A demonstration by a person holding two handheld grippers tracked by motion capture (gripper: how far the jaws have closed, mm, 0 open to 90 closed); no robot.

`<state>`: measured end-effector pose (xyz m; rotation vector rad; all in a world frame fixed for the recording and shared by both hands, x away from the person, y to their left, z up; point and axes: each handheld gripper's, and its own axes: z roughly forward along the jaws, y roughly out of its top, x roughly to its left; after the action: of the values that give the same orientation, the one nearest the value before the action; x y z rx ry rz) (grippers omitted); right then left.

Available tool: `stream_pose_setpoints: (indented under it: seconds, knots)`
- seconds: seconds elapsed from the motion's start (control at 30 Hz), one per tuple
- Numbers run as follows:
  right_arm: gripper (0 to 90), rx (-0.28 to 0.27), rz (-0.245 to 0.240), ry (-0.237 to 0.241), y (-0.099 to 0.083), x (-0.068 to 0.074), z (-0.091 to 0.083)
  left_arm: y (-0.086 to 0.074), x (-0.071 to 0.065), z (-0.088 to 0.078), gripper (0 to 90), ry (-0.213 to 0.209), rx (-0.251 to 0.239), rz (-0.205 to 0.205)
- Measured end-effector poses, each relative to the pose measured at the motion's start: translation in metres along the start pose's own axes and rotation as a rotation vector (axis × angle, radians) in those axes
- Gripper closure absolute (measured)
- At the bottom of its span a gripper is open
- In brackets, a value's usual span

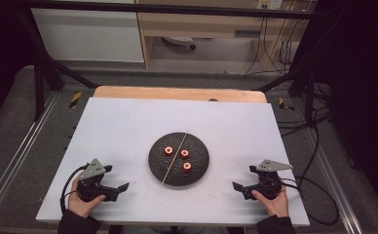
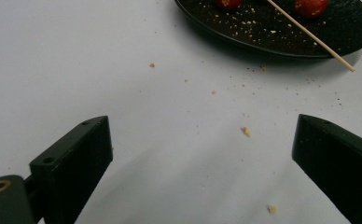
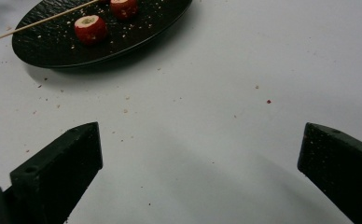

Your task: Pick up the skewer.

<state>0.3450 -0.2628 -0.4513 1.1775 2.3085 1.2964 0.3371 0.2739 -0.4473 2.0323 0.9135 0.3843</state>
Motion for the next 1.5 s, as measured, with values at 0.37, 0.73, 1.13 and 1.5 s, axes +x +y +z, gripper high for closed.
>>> stream_pose_setpoints:
  seconds: [0.37,0.73,1.13,1.5]
  knots:
    - [0.6,0.003,-0.004,-0.006,0.000,0.000,-0.001,0.005,-0.007,0.002,5.3,-0.001,-0.004,0.009]
    - [0.6,0.007,-0.011,-0.015,0.001,-0.001,-0.001,0.016,-0.017,0.000,5.4,0.006,-0.008,0.017]
    - [0.6,0.013,-0.016,-0.021,0.000,-0.001,0.000,0.035,-0.030,0.007,6.6,0.039,0.021,0.040]
    - [0.6,0.015,-0.017,-0.023,0.001,-0.001,0.001,0.059,-0.049,0.020,7.1,0.057,0.058,0.073]
